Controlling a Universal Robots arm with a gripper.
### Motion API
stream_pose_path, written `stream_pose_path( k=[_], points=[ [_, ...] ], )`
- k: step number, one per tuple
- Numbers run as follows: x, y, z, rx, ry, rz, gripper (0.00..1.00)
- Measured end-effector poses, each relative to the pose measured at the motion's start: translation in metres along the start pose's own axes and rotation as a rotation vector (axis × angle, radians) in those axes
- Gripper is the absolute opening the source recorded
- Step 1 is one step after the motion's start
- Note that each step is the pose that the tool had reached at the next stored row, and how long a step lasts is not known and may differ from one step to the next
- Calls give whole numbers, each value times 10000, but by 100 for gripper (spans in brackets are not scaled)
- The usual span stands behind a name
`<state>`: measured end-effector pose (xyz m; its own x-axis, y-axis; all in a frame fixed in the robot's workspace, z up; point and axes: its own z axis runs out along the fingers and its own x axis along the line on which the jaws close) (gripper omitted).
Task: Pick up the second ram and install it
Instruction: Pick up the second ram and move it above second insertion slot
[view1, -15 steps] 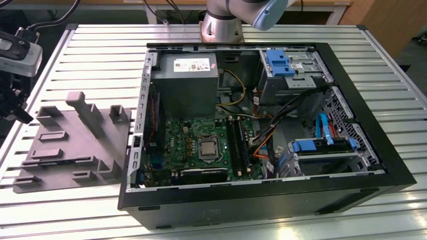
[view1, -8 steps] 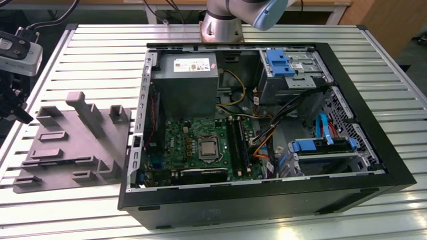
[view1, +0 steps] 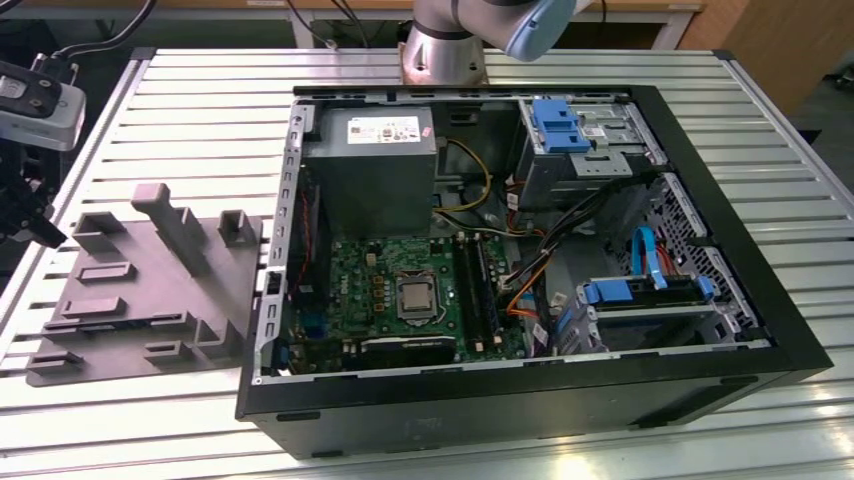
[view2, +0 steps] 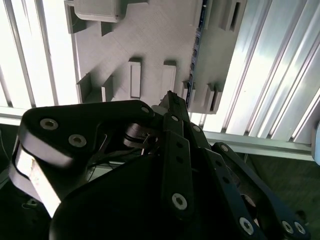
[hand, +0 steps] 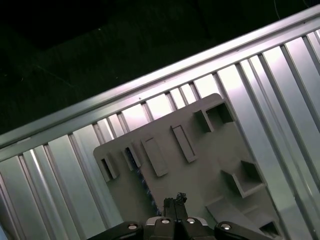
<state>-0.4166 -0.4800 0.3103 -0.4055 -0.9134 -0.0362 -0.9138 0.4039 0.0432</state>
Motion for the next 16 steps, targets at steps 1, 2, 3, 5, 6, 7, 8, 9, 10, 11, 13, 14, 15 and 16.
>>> stream_pose_path(
  k=[1, 2, 3, 5, 6, 7, 8, 9, 10, 11, 13, 14, 15, 16],
  points=[
    [0, 0, 1, -1, 1, -24, 11],
    [0, 0, 2, -1, 2, -48, 11],
    [0, 0, 3, -2, 2, -71, 11],
    [0, -1, 6, -4, 5, -127, 11],
    [0, 0, 9, -6, 6, -159, 11],
    [0, -1, 11, -7, 8, -195, 11],
    [0, -1, 14, -8, 10, -236, 11],
    [1, -1, 17, -10, 11, -281, 11],
    [1, -1, 20, -11, 13, -331, 11],
    [1, -2, 24, -13, 15, -386, 11],
    [1, -2, 31, -19, 22, -517, 11],
    [1, -2, 35, -21, 25, -585, 11],
    [1, -2, 39, -24, 28, -655, 11],
    [2, -2, 44, -27, 31, -730, 11]
  ],
)
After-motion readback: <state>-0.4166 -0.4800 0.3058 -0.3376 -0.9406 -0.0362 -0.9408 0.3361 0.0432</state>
